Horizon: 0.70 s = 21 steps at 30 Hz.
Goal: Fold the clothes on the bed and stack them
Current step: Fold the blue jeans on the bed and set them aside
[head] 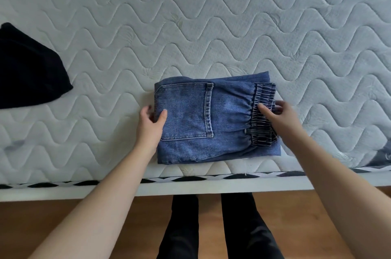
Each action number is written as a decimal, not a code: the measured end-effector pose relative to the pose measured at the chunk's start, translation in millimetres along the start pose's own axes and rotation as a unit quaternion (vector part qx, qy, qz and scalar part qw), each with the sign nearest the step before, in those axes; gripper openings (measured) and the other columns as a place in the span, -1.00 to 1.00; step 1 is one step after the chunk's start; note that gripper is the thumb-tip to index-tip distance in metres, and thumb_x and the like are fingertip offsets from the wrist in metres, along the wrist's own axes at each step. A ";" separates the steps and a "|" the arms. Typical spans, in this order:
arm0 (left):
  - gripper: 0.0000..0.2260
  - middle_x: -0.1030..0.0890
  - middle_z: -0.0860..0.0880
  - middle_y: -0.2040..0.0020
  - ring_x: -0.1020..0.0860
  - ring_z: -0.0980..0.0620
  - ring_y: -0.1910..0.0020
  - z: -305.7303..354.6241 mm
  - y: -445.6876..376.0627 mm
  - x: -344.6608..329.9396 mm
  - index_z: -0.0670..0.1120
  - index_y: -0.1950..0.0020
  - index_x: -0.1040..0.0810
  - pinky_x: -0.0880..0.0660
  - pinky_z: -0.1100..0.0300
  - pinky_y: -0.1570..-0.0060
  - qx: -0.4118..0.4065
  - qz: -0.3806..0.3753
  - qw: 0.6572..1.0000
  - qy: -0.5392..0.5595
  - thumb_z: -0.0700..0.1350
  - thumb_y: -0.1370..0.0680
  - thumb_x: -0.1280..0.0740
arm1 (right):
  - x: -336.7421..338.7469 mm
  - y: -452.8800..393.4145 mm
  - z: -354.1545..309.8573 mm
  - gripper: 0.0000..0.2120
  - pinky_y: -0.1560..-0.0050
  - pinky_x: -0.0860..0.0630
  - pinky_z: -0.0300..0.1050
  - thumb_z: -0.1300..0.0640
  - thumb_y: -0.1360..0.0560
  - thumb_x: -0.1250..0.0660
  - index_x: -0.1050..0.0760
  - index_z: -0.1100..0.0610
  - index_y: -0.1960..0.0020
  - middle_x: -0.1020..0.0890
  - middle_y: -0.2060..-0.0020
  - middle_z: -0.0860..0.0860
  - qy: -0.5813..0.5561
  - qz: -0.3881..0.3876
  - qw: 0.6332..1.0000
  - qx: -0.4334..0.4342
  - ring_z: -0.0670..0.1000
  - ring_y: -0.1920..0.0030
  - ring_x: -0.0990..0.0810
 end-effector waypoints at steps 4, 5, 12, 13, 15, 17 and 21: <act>-0.61 -0.67 -0.03 -0.10 -0.64 0.02 -0.05 -12.8 -4.3 1.0 -0.12 -0.21 -0.53 -0.56 0.11 -0.05 0.105 -0.128 0.983 0.080 0.00 -0.46 -0.49 | 0.3 -8.0 -5.0 -0.39 0.20 -0.56 -0.18 -0.33 -0.17 -0.53 -0.59 0.07 -0.02 -0.71 0.14 -0.03 0.014 -0.084 0.996 0.002 -0.08 0.18 -0.69; -0.62 -0.67 -0.05 -0.11 -0.65 0.03 -0.03 -11.9 -5.1 1.4 -0.11 -0.20 -0.54 -0.56 0.11 0.00 0.115 -0.144 0.979 0.086 -0.02 -0.45 -0.50 | 0.4 -7.5 -5.7 -0.38 0.20 -0.55 -0.20 -0.33 -0.15 -0.54 -0.59 0.06 -0.03 -0.71 0.13 -0.04 0.007 -0.092 0.996 0.009 -0.09 0.17 -0.69; -0.53 -0.62 0.05 -0.12 -0.60 0.10 -0.06 -12.9 3.4 1.6 0.04 -0.23 -0.42 -0.52 0.07 -0.05 0.079 -0.163 0.982 0.049 -0.18 -0.42 -0.53 | -5.1 -1.5 1.9 -0.40 -0.03 -0.59 -0.04 -0.20 -0.29 -0.55 -0.46 0.07 -0.17 -0.66 0.01 -0.03 0.044 -0.083 0.992 0.082 -0.06 0.01 -0.64; -0.56 -0.62 0.05 -0.10 -0.61 0.10 -0.04 -12.6 7.7 1.3 0.04 -0.20 -0.43 -0.53 0.08 -0.04 0.074 -0.140 0.986 0.056 -0.18 -0.42 -0.54 | -4.7 0.6 2.4 -0.41 -0.03 -0.58 -0.05 -0.18 -0.30 -0.55 -0.44 0.07 -0.18 -0.65 0.01 -0.04 0.043 -0.068 0.993 0.083 -0.07 0.02 -0.64; -0.63 -0.64 0.06 -0.05 -0.65 0.13 0.06 -5.5 16.8 1.5 0.06 -0.09 -0.47 -0.55 0.16 0.09 0.063 -0.107 0.989 0.079 -0.20 -0.42 -0.54 | -2.0 8.6 -0.3 -0.46 0.08 -0.57 -0.26 -0.14 -0.32 -0.55 -0.43 0.04 -0.16 -0.64 0.05 -0.10 0.027 -0.047 0.995 0.085 -0.21 0.09 -0.62; -0.67 -0.67 0.07 0.01 -0.67 0.15 0.12 7.7 29.5 4.0 0.06 -0.04 -0.50 -0.55 0.21 0.19 0.049 -0.097 0.989 0.103 -0.20 -0.41 -0.54 | 7.6 24.5 -9.3 -0.51 0.27 -0.45 -0.49 -0.13 -0.32 -0.55 -0.41 -0.02 -0.12 -0.61 0.11 -0.19 0.018 -0.026 0.995 0.096 -0.37 0.18 -0.58; -0.69 -0.70 0.09 0.05 -0.68 0.08 0.09 54.5 63.7 18.8 0.06 -0.03 -0.54 -0.58 0.18 0.19 0.009 -0.116 0.987 0.115 -0.14 -0.38 -0.55 | 48.1 73.2 -30.5 -0.51 0.12 -0.53 -0.20 -0.16 -0.30 -0.54 -0.42 -0.05 -0.10 -0.64 0.09 -0.15 -0.016 0.007 0.995 0.096 -0.18 0.09 -0.62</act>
Point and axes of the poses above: each hand's wrist, its own y-axis away from the middle knuckle, its own x-axis out of the back of the hand, z = x × y, the point moved 4 cm from there along -y, towards the middle knuckle
